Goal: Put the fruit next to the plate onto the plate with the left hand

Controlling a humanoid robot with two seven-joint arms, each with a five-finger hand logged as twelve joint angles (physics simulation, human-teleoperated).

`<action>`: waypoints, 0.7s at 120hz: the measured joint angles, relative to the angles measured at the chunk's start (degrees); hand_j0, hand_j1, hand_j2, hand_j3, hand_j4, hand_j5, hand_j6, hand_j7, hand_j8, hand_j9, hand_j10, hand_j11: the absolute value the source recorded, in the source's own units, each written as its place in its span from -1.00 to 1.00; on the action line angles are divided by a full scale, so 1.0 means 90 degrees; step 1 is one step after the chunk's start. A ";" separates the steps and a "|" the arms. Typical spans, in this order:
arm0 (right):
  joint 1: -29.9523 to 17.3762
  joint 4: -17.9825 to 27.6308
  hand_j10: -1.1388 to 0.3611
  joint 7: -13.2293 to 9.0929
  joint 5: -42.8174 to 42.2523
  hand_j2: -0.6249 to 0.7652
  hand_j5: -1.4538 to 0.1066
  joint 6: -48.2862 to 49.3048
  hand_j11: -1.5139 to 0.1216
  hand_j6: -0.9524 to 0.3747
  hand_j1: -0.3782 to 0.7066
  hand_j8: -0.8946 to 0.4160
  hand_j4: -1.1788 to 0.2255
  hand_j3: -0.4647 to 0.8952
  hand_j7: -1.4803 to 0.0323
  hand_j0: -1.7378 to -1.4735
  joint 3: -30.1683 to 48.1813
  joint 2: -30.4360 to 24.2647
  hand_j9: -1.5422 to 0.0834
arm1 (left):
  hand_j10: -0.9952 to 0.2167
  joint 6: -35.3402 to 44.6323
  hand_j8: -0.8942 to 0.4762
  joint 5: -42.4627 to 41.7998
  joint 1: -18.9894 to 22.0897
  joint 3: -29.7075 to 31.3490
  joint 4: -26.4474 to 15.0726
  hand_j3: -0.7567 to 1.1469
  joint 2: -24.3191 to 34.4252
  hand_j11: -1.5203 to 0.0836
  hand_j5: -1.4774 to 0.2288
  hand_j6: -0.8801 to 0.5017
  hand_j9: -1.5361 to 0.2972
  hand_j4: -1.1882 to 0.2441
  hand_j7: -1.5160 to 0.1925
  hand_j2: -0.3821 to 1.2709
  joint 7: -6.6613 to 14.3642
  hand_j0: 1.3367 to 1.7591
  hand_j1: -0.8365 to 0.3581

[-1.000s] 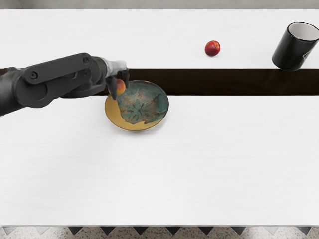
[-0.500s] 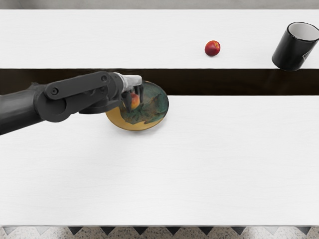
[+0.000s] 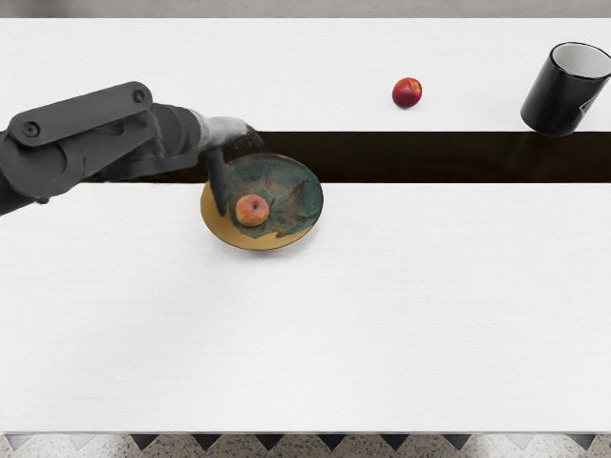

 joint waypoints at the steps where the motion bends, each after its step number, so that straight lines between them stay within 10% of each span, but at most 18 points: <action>1: 0.0000 0.0000 0.52 0.0000 0.0000 -0.10 0.86 0.0000 0.85 0.43 -0.95 0.36 0.68 -0.32 0.96 -0.40 0.0000 0.0000 0.90 | 0.39 -0.0092 0.13 -0.0130 -0.0002 -0.0051 -0.0024 -0.21 0.0057 0.64 0.49 0.10 0.45 0.45 0.54 -0.47 0.0000 0.52 0.72; 37: 0.0000 0.0000 0.52 0.0000 0.0000 -0.10 0.86 0.0000 0.85 0.44 -0.95 0.37 0.68 -0.32 0.96 -0.40 0.0000 0.0000 0.90 | 0.55 -0.2276 0.24 -0.3573 0.0083 -0.1415 -0.0498 -0.21 0.1594 0.81 0.65 0.21 0.60 0.58 0.69 -0.52 0.0000 0.52 0.89; 84: 0.0000 0.0000 0.52 0.0000 0.0000 -0.10 0.86 0.0000 0.85 0.44 -0.95 0.37 0.68 -0.32 0.96 -0.40 0.0000 0.0000 0.90 | 0.59 -0.2442 0.26 -0.4953 0.0491 -0.1546 -0.1318 -0.20 0.2983 0.85 0.69 0.23 0.64 0.62 0.73 -0.53 0.0000 0.52 0.93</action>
